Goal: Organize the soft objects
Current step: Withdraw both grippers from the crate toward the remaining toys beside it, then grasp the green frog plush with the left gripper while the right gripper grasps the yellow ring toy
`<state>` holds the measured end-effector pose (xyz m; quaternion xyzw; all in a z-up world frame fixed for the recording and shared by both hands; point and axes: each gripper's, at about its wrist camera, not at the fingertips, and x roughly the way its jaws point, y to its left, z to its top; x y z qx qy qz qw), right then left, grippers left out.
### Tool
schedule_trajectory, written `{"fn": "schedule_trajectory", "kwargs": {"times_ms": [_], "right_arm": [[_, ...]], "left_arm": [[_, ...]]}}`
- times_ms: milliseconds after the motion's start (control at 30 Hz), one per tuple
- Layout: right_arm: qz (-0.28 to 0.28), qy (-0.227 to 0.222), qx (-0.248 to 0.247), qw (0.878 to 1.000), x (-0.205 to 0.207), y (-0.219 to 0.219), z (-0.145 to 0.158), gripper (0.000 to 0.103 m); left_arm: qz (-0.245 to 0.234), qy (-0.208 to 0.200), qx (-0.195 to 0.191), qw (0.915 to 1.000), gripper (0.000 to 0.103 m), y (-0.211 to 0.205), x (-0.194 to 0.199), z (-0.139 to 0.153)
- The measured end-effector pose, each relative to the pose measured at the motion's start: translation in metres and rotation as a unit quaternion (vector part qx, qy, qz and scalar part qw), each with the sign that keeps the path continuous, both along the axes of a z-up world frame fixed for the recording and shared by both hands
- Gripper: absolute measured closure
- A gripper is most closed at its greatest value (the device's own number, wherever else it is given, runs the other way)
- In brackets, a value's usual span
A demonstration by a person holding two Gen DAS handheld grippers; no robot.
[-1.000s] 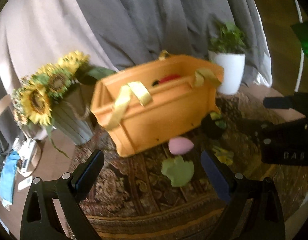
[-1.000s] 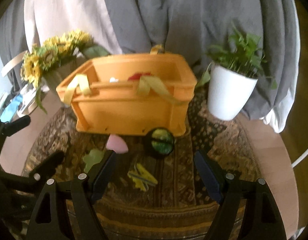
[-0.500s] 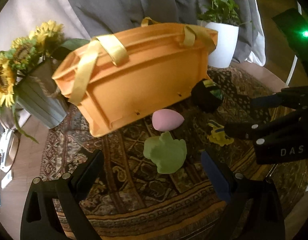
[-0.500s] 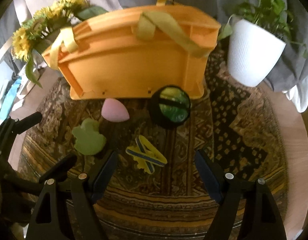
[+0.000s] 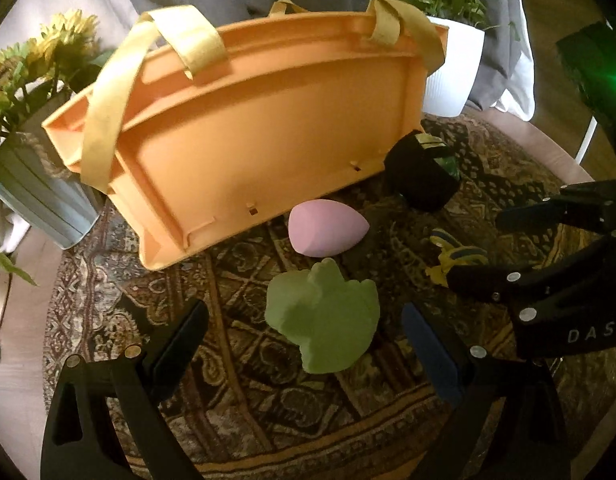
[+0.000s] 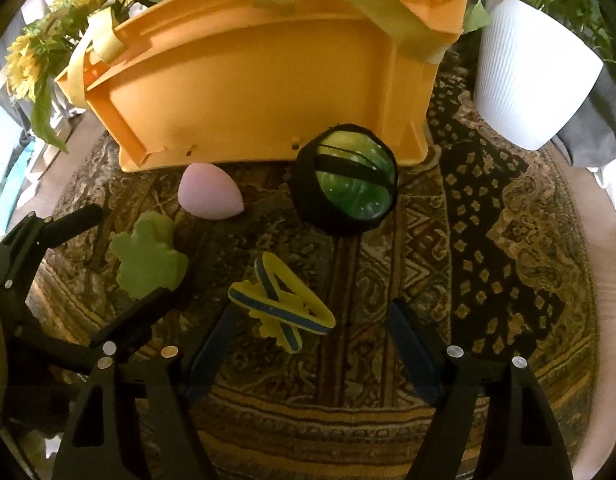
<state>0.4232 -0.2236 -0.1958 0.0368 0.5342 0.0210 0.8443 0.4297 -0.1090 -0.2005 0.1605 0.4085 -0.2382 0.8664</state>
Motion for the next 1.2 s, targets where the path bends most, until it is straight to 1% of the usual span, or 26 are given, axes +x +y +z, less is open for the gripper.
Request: {"fn": "schedule_trajectory", "kwargs": {"times_ms": [67, 100, 233, 300, 367, 400, 567, 733, 833, 1033, 1100, 1200], "right_arm": [[0.004, 0.000, -0.002, 1.000, 0.001, 0.001, -0.003, 0.031], [0.005, 0.000, -0.003, 1.000, 0.001, 0.000, -0.004, 0.035], [0.008, 0.004, 0.006, 1.000, 0.003, -0.001, -0.009, 0.043], [0.008, 0.002, 0.011, 1.000, 0.003, -0.002, -0.010, 0.049], [0.010, -0.001, 0.014, 1.000, 0.003, -0.002, -0.010, 0.054], [0.010, -0.002, 0.015, 1.000, 0.003, -0.002, -0.010, 0.056], [0.016, -0.006, 0.013, 1.000, 0.003, 0.001, -0.011, 0.057], [0.016, -0.013, 0.016, 1.000, -0.003, 0.001, -0.007, 0.058], [0.016, -0.020, 0.018, 0.999, -0.006, -0.002, -0.003, 0.058], [0.014, -0.030, 0.023, 0.999, -0.011, -0.005, 0.003, 0.059], [0.014, -0.033, 0.026, 0.999, -0.012, -0.006, 0.005, 0.062], [0.018, -0.039, 0.026, 0.999, -0.013, -0.005, 0.007, 0.062]], "left_arm": [[-0.003, 0.003, 0.000, 1.0000, 0.004, -0.002, 0.002, -0.003], [-0.004, 0.005, 0.001, 1.0000, 0.005, -0.004, 0.003, -0.005], [-0.008, 0.005, 0.001, 1.0000, 0.005, -0.007, 0.006, -0.007], [-0.007, 0.006, -0.002, 1.0000, 0.006, -0.009, 0.007, -0.008], [-0.009, 0.009, -0.002, 0.9999, 0.013, -0.011, 0.009, -0.010], [-0.009, 0.011, -0.002, 0.9999, 0.018, -0.012, 0.010, -0.011], [-0.003, 0.020, -0.012, 0.9997, 0.040, -0.011, 0.012, -0.010], [0.012, 0.028, -0.022, 0.9993, 0.040, -0.008, 0.009, -0.005], [0.030, 0.028, -0.024, 0.9989, 0.040, -0.003, 0.006, 0.002], [0.061, 0.024, -0.028, 0.9975, 0.040, 0.002, -0.002, 0.018], [0.068, 0.023, -0.032, 0.9969, 0.040, 0.002, -0.004, 0.022], [0.074, 0.018, -0.037, 0.9964, 0.040, 0.004, -0.008, 0.028]]}}
